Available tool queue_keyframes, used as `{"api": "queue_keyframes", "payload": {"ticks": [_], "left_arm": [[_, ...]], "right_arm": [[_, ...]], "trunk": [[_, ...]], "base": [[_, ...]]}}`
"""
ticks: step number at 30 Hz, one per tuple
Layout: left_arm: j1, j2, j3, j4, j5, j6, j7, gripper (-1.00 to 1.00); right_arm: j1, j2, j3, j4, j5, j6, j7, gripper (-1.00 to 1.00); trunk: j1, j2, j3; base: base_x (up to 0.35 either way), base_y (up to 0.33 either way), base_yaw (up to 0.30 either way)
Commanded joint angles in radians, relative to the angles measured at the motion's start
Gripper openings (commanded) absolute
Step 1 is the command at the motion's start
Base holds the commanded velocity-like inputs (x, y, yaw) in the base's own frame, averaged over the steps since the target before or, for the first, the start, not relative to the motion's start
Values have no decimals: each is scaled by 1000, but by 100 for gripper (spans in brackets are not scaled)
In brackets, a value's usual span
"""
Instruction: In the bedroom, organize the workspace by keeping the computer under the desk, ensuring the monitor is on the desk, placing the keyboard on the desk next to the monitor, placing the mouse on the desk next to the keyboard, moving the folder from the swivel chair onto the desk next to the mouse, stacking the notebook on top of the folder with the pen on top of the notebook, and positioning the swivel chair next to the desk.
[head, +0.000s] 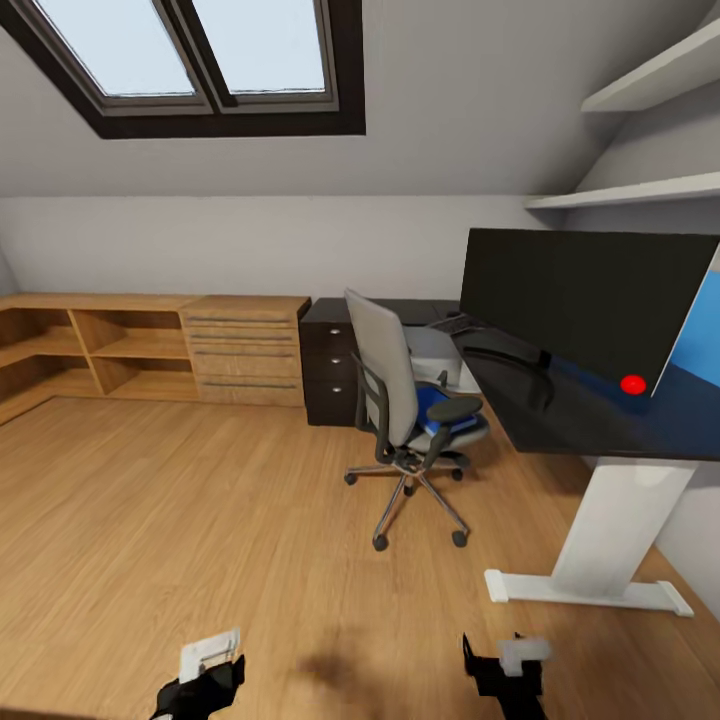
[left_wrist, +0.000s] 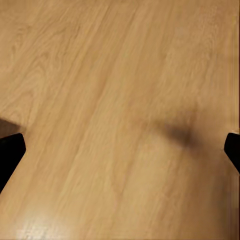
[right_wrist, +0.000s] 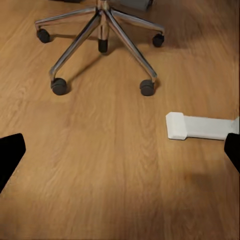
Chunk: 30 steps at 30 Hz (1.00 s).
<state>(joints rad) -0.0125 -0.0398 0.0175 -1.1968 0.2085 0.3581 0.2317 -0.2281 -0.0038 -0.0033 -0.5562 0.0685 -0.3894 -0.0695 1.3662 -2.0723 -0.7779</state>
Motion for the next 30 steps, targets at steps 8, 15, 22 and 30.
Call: {"api": "queue_keyframes", "payload": {"ticks": [8, 15, 22, 30], "left_arm": [[-132, -50, 2, -126, 15, 146, 9, 100], [-129, -49, 4, -237, 14, 144, 5, 100], [-31, -48, -38, -353, 13, 141, 8, 100], [-29, -47, -41, -354, 11, 148, 11, 100]], "right_arm": [[-340, -8, -7, 156, -149, 265, -20, 100], [-436, -14, -8, 261, -242, 290, -18, 100], [-448, -38, -6, 269, -353, 322, -9, 100], [-448, -41, -7, 267, -353, 304, -8, 100]], "trunk": [[19, -36, -17], [19, -36, -17], [19, -36, -17], [19, -36, -17]], "base": [[0, 0, 0], [0, 0, 0], [46, -27, 0], [265, -178, 0]]}}
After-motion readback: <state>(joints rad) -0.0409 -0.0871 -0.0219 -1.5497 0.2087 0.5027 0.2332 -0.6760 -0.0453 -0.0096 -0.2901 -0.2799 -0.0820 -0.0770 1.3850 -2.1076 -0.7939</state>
